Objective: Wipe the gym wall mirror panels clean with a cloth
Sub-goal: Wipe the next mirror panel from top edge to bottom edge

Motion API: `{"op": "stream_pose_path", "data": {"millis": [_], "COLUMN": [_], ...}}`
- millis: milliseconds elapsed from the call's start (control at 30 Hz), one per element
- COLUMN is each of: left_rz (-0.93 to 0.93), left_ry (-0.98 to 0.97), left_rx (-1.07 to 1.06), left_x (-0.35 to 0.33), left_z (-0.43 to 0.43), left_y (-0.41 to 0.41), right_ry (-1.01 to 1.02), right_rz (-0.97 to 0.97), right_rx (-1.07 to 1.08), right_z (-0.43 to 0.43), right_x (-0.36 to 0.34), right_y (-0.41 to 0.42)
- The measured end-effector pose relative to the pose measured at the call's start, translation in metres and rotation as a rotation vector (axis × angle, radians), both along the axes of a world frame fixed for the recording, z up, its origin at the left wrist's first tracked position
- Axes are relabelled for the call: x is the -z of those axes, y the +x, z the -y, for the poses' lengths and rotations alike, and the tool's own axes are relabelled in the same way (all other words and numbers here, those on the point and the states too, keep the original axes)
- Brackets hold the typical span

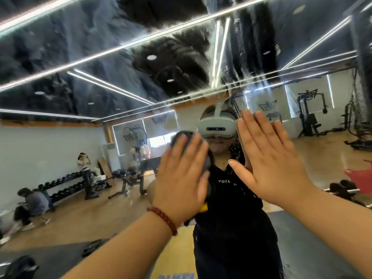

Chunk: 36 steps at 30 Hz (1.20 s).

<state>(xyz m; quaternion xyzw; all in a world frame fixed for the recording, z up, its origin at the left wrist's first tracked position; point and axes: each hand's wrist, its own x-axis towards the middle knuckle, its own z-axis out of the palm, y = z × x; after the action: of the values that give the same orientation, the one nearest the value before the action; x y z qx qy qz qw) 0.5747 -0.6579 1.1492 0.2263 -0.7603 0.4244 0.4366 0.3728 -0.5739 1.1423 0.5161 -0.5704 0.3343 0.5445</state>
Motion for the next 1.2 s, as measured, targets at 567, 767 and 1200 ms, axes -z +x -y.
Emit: {"op": "stream_pose_path", "data": {"millis": [567, 767, 1200], "left_rz": [0.201, -0.172, -0.277], "left_ry": [-0.058, 0.113, 0.128], "left_rx": [-0.081, -0.023, 0.007], "left_x": [0.049, -0.015, -0.069], "left_z": [0.001, -0.008, -0.02], "left_y": [0.018, -0.007, -0.041], "right_ry": [0.049, 0.051, -0.04], "right_rz": [-0.008, 0.017, -0.107], "right_rx": [-0.011, 0.003, -0.047], "right_z": [-0.003, -0.001, -0.003], "right_x": [0.01, 0.01, -0.043], "right_y": [0.001, 0.004, -0.008]}}
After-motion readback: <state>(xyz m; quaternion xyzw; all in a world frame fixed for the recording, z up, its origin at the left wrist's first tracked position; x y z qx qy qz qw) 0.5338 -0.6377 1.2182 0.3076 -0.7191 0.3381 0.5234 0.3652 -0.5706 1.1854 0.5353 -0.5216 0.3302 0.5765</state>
